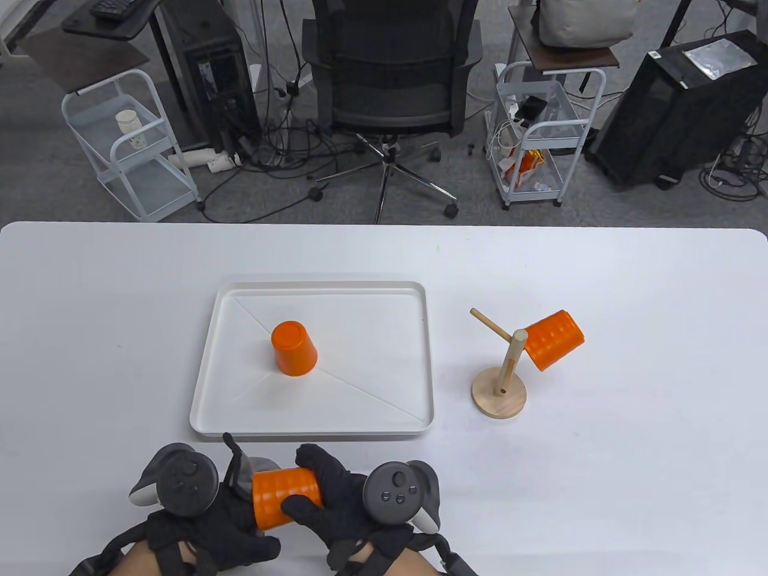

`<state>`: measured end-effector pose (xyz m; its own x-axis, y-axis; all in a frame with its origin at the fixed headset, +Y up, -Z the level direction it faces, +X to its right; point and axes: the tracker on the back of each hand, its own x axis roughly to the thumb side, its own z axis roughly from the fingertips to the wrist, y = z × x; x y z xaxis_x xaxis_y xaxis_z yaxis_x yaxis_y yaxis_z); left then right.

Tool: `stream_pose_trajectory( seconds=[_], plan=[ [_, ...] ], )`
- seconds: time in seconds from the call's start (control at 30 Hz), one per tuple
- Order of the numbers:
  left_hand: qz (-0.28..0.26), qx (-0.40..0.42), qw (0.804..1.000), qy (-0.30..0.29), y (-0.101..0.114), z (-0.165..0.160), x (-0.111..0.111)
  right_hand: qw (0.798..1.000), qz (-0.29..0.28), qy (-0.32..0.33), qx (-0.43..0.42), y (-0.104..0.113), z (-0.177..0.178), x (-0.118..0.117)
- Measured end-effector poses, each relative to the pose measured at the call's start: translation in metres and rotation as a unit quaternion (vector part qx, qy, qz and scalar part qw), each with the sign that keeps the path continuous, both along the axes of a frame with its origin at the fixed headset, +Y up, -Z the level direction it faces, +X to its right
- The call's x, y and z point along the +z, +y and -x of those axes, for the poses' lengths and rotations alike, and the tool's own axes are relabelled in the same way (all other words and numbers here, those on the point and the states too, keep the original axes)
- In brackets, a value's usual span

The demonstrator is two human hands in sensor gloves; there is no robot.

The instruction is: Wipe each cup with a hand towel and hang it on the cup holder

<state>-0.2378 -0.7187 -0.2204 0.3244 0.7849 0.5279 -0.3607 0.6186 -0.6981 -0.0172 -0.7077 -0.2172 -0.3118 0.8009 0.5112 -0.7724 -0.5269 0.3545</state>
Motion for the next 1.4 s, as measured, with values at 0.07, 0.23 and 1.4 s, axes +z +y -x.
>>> stream_pose_trajectory(
  seconds=[0.07, 0.23, 1.4],
  plan=[
    [0.052, 0.029, 0.998, -0.006, -0.005, 0.001, -0.002, 1.000, -0.009, -0.001, 0.005, 0.001, 0.001, 0.001],
    [0.155, 0.089, 0.983, -0.026, -0.018, 0.001, -0.007, 0.999, -0.028, -0.005, 0.015, 0.003, 0.001, 0.002],
    [-0.031, -0.013, 0.999, 0.014, 0.002, 0.000, 0.000, 1.000, 0.015, -0.003, 0.015, -0.008, 0.003, 0.000]
  ],
)
